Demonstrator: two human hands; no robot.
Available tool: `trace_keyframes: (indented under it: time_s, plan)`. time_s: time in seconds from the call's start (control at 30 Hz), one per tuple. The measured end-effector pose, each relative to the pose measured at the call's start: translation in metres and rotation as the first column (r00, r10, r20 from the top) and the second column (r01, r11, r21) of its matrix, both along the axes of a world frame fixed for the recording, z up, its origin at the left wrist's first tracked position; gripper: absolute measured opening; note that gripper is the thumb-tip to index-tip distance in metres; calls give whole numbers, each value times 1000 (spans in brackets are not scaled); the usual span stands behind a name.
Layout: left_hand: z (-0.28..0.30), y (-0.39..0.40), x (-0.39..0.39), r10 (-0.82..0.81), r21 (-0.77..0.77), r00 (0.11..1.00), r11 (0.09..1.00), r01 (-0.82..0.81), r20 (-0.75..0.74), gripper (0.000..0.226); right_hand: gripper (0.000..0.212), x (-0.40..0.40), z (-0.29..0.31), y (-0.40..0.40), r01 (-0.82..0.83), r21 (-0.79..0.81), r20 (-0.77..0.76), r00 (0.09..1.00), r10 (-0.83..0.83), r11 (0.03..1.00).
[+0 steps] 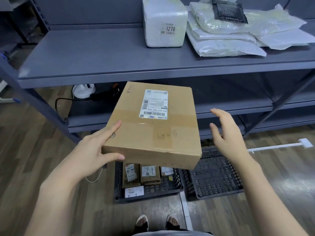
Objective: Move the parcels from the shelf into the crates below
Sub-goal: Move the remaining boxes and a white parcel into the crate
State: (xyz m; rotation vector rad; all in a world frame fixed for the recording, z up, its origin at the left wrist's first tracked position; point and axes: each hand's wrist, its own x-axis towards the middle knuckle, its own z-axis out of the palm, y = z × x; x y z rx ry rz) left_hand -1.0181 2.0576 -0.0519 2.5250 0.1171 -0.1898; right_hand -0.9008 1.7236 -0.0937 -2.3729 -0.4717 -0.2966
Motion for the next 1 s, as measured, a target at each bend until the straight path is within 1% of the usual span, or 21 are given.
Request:
trace_keyframes:
  time_s: [0.07,0.13,0.27,0.33,0.4,0.47,0.53,0.6,0.63,0.67,0.73,0.8,0.83,0.87,0.9,0.93,1.0]
  plan:
    - [0,2,-4,-44,-31,999,999,44,2,91,52,17,-3,-6,-4,-113,-78,997,-5,994]
    - [1,1,-6,-98,-67,995,993,99,26,91,71,29,0,-6,-30,-145,-159,987,7,989]
    - [3,-2,-4,-143,-71,982,986,152,127,99,105,42,15,-3,-162,-16,-304,941,149,987]
    - [5,2,-3,-149,-39,969,986,160,197,103,114,45,20,-4,-195,18,-340,921,189,981]
    - [9,8,-1,-160,0,955,986,165,250,104,120,47,24,-5,-173,61,-360,915,183,983]
    - [13,11,0,-165,13,942,986,168,292,105,119,46,28,-1,-133,81,-341,928,152,988]
    - [14,13,1,-121,-8,929,991,132,349,110,115,44,31,1,-102,90,-279,952,124,991]
    - [14,13,0,11,-73,907,997,22,422,113,108,40,30,1,-76,124,-204,974,101,989]
    - [13,13,0,86,-121,891,992,-35,445,113,101,37,28,1,-64,139,-159,983,86,988]
    - [12,13,0,142,-163,879,984,-75,455,112,92,33,25,2,-54,147,-115,991,71,988]
    - [10,12,1,180,-207,884,974,-97,431,110,80,26,21,4,-41,178,-43,998,50,983]
    - [4,11,4,231,-294,888,949,-115,397,114,78,20,20,5,-27,236,-13,999,31,971]
    - [1,8,7,269,-373,883,920,-118,385,115,78,18,21,5,-15,264,-10,1000,18,964]
    - [-1,3,9,314,-465,876,877,-121,365,113,77,16,22,6,0,290,-14,1000,4,957]
    - [-4,-5,12,352,-535,874,834,-131,334,107,75,14,21,8,23,309,-21,1000,-18,951]
    - [-6,-14,15,365,-571,878,810,-134,311,96,74,12,20,10,52,324,-23,999,-47,945]
    - [-9,-31,21,320,-542,888,835,-100,330,69,73,10,18,13,103,358,-26,995,-101,928]
